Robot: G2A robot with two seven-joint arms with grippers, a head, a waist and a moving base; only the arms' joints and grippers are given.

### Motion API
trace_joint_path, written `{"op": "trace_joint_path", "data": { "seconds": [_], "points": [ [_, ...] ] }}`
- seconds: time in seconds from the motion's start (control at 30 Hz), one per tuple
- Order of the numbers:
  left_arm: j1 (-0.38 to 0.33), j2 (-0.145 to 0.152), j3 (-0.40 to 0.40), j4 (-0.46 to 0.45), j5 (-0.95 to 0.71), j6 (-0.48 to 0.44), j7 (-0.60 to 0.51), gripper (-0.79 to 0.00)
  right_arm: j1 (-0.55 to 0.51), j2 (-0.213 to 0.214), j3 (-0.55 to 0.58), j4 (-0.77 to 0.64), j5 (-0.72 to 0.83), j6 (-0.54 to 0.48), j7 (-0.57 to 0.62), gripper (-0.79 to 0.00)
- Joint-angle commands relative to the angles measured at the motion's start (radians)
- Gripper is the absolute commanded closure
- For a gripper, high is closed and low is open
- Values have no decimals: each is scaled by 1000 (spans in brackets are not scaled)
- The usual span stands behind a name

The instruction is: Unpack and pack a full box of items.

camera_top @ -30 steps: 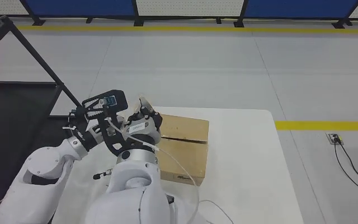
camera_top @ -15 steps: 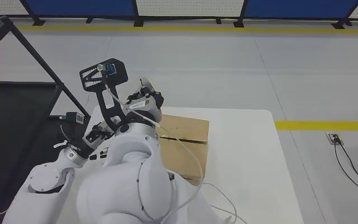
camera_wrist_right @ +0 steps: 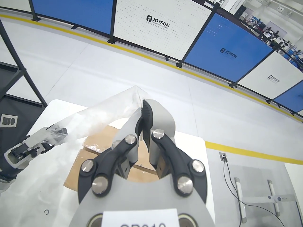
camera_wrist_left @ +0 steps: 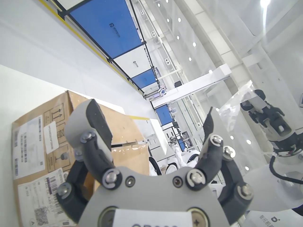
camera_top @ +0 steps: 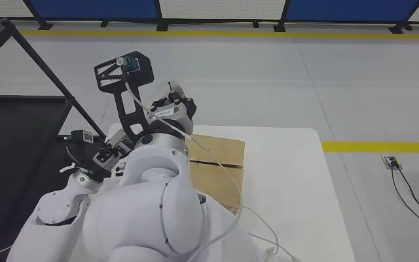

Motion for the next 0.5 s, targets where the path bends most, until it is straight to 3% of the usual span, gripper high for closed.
{"op": "trace_joint_path", "data": {
  "seconds": [0.0, 0.3, 0.47],
  "points": [
    [0, 0, 0, 0, 4, -2, 2, -785, 0, 0, -1, 1, 0, -2, 2, 0],
    [0, 0, 0, 0, 4, -2, 2, -785, 0, 0, -1, 1, 0, -2, 2, 0],
    [15, -5, 1, -36, 37, -49, 23, -785, -70, 13, 48, -56, 33, 19, -51, 0]
  ]
}}
